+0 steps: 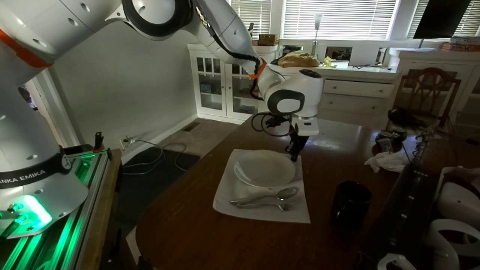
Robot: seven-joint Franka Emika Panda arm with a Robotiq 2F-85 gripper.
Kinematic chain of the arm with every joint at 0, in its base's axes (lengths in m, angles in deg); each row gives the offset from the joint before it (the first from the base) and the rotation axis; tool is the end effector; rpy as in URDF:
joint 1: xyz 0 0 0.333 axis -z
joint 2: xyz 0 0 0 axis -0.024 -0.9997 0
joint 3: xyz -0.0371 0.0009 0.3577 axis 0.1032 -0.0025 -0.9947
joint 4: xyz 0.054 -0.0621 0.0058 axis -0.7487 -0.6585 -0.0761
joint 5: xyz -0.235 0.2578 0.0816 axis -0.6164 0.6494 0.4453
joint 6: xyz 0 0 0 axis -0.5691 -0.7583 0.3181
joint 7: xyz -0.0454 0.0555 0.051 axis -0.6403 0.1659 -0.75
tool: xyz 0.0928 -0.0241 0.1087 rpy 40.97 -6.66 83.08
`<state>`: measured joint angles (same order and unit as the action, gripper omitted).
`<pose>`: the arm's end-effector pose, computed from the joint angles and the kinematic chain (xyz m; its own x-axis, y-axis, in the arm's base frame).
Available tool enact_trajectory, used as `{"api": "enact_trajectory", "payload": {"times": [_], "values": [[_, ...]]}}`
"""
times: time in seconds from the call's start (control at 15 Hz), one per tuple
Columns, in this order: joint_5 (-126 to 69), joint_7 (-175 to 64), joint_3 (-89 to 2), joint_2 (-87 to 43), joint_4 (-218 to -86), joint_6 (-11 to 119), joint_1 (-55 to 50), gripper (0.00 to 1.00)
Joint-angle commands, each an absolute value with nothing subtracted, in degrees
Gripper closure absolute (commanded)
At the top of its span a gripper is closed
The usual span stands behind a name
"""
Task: Move the white towel to the left.
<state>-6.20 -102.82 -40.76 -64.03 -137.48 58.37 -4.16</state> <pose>0.7461 -0.0209 0.1216 0.4003 -0.9127 -0.0818 -0.9132 -0.3899 -0.1186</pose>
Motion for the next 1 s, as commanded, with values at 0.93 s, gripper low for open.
{"api": "enact_trajectory", "payload": {"times": [0.93], "values": [[-5.1, -103.4, -46.9, -63.7, -137.7, 67.2, -0.9, 1.00]]}}
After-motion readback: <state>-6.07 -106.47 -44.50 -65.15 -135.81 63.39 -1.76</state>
